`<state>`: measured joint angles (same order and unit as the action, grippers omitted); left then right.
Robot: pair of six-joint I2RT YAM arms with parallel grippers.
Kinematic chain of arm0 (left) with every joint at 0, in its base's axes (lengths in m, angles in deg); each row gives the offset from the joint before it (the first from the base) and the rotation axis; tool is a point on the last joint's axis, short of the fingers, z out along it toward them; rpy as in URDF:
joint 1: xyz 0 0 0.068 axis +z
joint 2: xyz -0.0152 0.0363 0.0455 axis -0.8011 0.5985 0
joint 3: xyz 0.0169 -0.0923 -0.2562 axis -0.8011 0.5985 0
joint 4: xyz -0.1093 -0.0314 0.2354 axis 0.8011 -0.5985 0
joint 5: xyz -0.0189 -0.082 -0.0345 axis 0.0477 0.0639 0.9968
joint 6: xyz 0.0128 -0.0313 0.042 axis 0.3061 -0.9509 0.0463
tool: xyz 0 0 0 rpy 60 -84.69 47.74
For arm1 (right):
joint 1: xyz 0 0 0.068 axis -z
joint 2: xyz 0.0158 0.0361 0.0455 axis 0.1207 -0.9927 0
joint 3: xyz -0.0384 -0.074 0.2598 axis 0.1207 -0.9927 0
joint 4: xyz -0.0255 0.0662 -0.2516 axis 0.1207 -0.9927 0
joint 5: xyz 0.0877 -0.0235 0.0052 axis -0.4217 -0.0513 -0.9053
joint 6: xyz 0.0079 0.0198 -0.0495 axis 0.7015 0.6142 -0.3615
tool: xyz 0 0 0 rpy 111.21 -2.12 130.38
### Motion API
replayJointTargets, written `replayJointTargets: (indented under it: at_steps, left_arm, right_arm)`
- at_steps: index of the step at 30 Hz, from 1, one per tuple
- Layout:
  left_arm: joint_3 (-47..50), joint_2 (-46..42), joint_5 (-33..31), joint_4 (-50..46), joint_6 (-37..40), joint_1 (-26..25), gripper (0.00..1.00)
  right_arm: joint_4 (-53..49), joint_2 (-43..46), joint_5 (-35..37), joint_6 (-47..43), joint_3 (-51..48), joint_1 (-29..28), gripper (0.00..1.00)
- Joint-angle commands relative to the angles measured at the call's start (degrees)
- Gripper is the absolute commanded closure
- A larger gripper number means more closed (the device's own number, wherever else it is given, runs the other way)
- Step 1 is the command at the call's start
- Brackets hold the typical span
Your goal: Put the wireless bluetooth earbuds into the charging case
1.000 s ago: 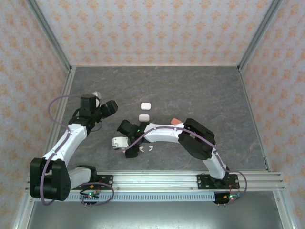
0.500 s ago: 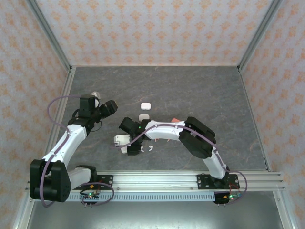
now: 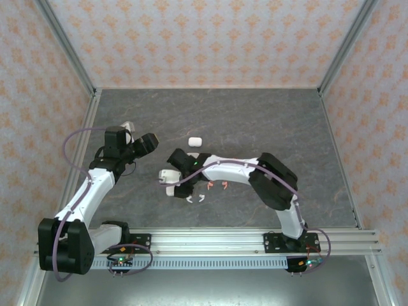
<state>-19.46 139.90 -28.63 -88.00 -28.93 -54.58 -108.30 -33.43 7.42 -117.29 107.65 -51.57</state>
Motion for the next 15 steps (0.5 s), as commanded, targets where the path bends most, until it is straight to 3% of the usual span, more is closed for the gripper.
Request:
replayJointTargets:
  at_steps: [1,9,15]
  left_arm:
    - [-2.7,-0.5,8.8,3.9,-3.2,0.4,0.18]
    - [-10.8,2.1,18.9,5.0,-5.0,0.2,0.19]
    - [-17.3,5.9,27.1,4.3,-4.3,-3.2,0.2]
  right_arm:
    - [3.1,8.1,0.4,3.7,-1.0,2.0,0.69]
    - [7.1,20.8,-0.8,8.4,-7.1,9.6,0.69]
    - [9.8,30.1,-1.4,9.4,-11.4,15.3,0.71]
